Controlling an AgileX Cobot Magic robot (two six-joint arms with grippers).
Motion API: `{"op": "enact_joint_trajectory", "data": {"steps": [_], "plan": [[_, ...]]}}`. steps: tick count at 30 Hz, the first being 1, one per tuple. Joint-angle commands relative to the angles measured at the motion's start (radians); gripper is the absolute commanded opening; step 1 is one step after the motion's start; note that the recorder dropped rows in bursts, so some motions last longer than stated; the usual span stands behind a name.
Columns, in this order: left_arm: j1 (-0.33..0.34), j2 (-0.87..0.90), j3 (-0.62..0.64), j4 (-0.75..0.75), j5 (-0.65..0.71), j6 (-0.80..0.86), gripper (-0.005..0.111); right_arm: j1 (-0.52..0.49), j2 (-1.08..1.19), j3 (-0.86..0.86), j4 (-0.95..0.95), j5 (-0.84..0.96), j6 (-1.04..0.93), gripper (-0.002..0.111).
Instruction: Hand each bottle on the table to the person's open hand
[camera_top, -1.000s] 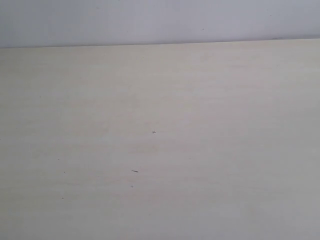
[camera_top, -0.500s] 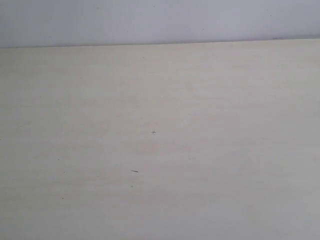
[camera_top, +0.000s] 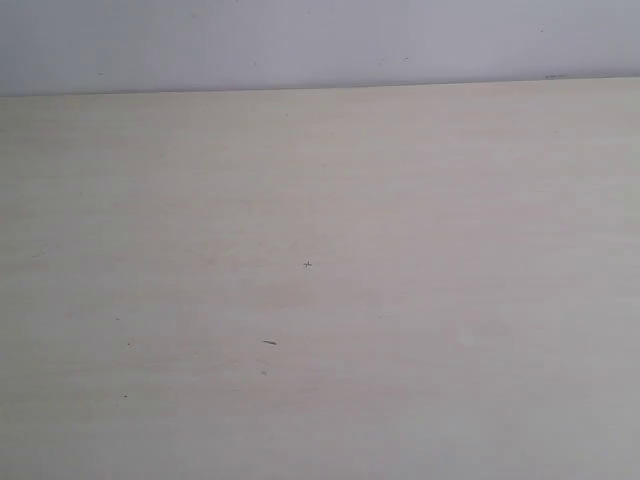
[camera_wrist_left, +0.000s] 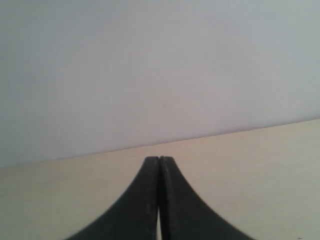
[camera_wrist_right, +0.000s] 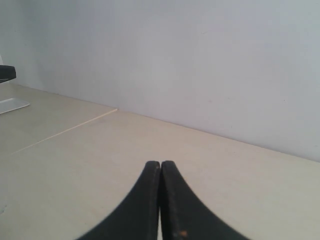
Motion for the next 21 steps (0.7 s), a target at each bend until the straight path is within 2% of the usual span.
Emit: {"op": "enact_joint_trajectory", "data": {"steps": [1, 3, 13, 17, 21], "plan": [[0.069, -0.016, 0.006, 0.208, 0.035, -0.328, 0.0, 0.002, -0.002, 0.006, 0.0, 0.001, -0.005, 0.0], [0.082, -0.037, 0.018, 0.244, 0.035, -0.388, 0.0, 0.002, -0.002, 0.006, 0.0, 0.001, -0.005, 0.0], [0.088, -0.133, 0.173, 0.213, 0.022, -0.401, 0.0, 0.002, -0.002, 0.006, 0.0, 0.001, -0.005, 0.0], [0.088, -0.133, 0.224, 0.239, -0.078, -0.399, 0.0, 0.002, -0.002, 0.006, 0.0, 0.001, -0.005, 0.0], [0.104, -0.166, 0.286, 0.249, -0.12, -0.397, 0.0, 0.002, -0.002, 0.006, 0.0, 0.001, -0.005, 0.0]]}}
